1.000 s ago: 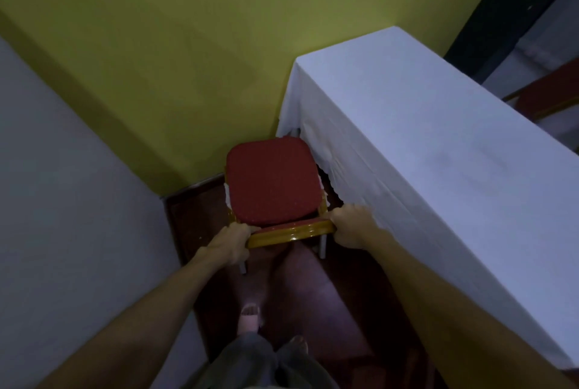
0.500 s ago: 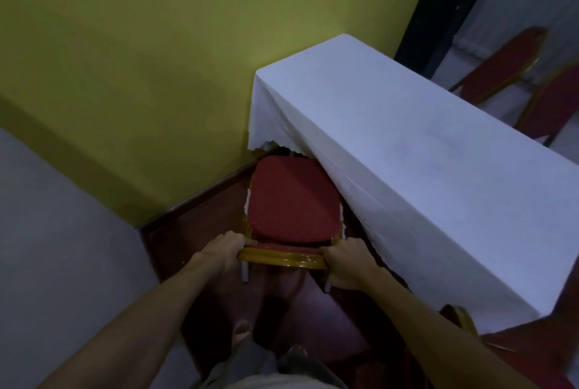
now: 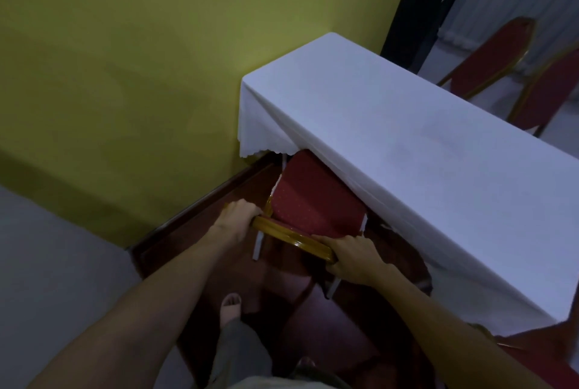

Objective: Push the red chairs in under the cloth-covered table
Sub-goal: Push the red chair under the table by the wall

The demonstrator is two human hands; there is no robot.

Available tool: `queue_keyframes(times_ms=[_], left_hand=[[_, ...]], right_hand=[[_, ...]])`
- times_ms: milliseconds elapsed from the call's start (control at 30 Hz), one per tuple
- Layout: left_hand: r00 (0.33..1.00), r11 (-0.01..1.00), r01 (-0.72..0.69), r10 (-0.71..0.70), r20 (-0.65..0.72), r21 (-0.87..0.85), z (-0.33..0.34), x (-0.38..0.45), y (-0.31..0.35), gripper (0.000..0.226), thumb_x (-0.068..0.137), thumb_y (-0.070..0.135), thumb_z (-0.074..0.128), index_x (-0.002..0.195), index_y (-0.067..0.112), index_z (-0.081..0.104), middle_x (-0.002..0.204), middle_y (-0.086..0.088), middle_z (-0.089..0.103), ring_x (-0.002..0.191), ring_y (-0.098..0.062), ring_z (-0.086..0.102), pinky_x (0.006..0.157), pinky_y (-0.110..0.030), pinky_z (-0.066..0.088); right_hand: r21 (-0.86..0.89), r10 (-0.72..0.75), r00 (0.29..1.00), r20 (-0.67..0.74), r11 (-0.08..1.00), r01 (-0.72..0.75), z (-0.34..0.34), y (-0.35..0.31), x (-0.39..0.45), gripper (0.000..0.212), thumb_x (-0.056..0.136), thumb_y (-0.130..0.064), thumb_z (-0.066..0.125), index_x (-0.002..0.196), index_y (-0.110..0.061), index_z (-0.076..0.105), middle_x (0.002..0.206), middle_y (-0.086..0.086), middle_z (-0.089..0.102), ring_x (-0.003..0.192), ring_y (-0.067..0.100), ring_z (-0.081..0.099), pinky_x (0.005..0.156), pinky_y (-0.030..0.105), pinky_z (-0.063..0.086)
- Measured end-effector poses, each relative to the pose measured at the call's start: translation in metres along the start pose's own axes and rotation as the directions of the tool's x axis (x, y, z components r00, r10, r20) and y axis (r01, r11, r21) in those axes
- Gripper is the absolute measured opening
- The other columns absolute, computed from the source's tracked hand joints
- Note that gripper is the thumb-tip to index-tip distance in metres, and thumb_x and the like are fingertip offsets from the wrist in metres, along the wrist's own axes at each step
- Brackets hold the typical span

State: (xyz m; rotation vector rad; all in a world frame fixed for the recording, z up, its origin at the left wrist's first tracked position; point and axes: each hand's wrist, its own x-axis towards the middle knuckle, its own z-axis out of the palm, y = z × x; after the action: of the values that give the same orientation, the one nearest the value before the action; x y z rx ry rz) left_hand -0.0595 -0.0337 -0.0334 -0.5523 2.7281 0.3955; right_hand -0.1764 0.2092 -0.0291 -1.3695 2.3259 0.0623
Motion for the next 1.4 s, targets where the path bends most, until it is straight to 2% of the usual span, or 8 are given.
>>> queue_keyframes(times_ms=[267, 400, 533, 700, 967, 1100, 1233, 1400], left_hand=[[1.0, 1.0, 0.021, -0.022, 0.004, 0.011, -0.054, 0.09, -0.078, 0.05, 0.086, 0.0, 0.049, 0.128, 0.024, 0.057, 0.131, -0.014, 0.056, 0.121, -0.035, 0.053, 0.105, -0.035, 0.042], [0.999, 0.999, -0.003, 0.005, 0.036, -0.034, -0.078, 0.129, -0.119, 0.043, 0.084, 0.011, 0.059, 0.123, 0.029, 0.061, 0.125, -0.012, 0.061, 0.114, -0.034, 0.058, 0.099, -0.034, 0.047], [0.997, 0.993, -0.041, 0.047, 0.053, -0.109, -0.098, 0.152, -0.145, 0.033, 0.085, 0.005, 0.051, 0.111, 0.014, 0.069, 0.113, -0.013, 0.068, 0.105, -0.031, 0.062, 0.088, -0.032, 0.05], [0.996, 0.987, -0.084, 0.088, 0.026, -0.134, -0.113, 0.173, -0.168, 0.035, 0.085, 0.005, 0.051, 0.112, 0.017, 0.07, 0.112, -0.011, 0.07, 0.101, -0.031, 0.064, 0.09, -0.038, 0.051], [0.996, 0.97, -0.08, 0.087, 0.021, -0.231, -0.125, 0.189, -0.191, 0.034, 0.089, 0.001, 0.046, 0.116, 0.006, 0.067, 0.123, -0.017, 0.065, 0.109, -0.027, 0.06, 0.091, -0.03, 0.043], [0.993, 0.97, -0.105, 0.116, 0.038, -0.22, -0.126, 0.187, -0.201, 0.031, 0.09, 0.003, 0.046, 0.109, 0.003, 0.07, 0.112, -0.012, 0.068, 0.087, -0.014, 0.048, 0.075, -0.02, 0.032], [0.985, 0.971, -0.164, 0.169, 0.015, -0.175, -0.128, 0.175, -0.211, 0.036, 0.086, -0.002, 0.044, 0.106, 0.009, 0.073, 0.11, -0.014, 0.07, 0.093, -0.024, 0.061, 0.076, -0.028, 0.041], [0.985, 0.975, -0.17, 0.174, 0.012, -0.143, -0.129, 0.174, -0.227, 0.033, 0.086, 0.001, 0.045, 0.104, 0.01, 0.072, 0.101, -0.011, 0.064, 0.096, -0.025, 0.059, 0.078, -0.028, 0.038]], right_hand=[[0.027, 0.046, 0.998, -0.05, 0.999, -0.045, -0.031, -0.039, 0.1, 0.069, 0.086, -0.037, 0.051, 0.148, -0.04, 0.023, 0.114, 0.014, 0.065, 0.104, 0.035, 0.062, 0.069, 0.034, 0.034], [0.062, 0.098, 0.995, -0.032, 0.993, -0.096, -0.043, -0.054, 0.148, 0.071, 0.085, -0.036, 0.051, 0.149, -0.039, 0.021, 0.108, 0.013, 0.067, 0.097, 0.032, 0.064, 0.069, 0.032, 0.037], [0.061, 0.149, 0.988, -0.035, 0.987, -0.147, -0.052, -0.065, 0.183, 0.072, 0.083, -0.035, 0.051, 0.149, -0.039, 0.021, 0.108, 0.012, 0.068, 0.097, 0.033, 0.064, 0.076, 0.035, 0.044], [0.093, 0.2, 0.98, -0.015, 0.976, -0.198, -0.063, -0.08, 0.21, 0.072, 0.083, -0.035, 0.052, 0.148, -0.043, 0.021, 0.104, 0.012, 0.068, 0.096, 0.034, 0.064, 0.074, 0.036, 0.045], [0.252, 0.265, 0.947, 0.184, 0.918, -0.306, -0.081, -0.097, 0.236, 0.081, 0.079, -0.023, 0.056, 0.146, -0.049, 0.019, 0.092, 0.003, 0.061, 0.098, 0.03, 0.063, 0.071, 0.031, 0.039], [0.278, 0.274, 0.925, 0.263, 0.897, -0.345, -0.085, -0.105, 0.243, 0.089, 0.073, -0.017, 0.057, 0.145, -0.051, 0.017, 0.091, 0.0, 0.062, 0.088, 0.025, 0.062, 0.069, 0.03, 0.043], [0.286, 0.259, 0.916, 0.307, 0.893, -0.348, -0.086, -0.116, 0.242, 0.091, 0.072, -0.014, 0.06, 0.146, -0.049, 0.018, 0.086, -0.003, 0.062, 0.071, 0.016, 0.057, 0.061, 0.027, 0.042], [0.288, 0.259, 0.918, 0.3, 0.893, -0.346, -0.088, -0.135, 0.246, 0.091, 0.072, -0.018, 0.059, 0.144, -0.054, 0.017, 0.078, -0.007, 0.057, 0.075, 0.018, 0.058, 0.064, 0.028, 0.045]])
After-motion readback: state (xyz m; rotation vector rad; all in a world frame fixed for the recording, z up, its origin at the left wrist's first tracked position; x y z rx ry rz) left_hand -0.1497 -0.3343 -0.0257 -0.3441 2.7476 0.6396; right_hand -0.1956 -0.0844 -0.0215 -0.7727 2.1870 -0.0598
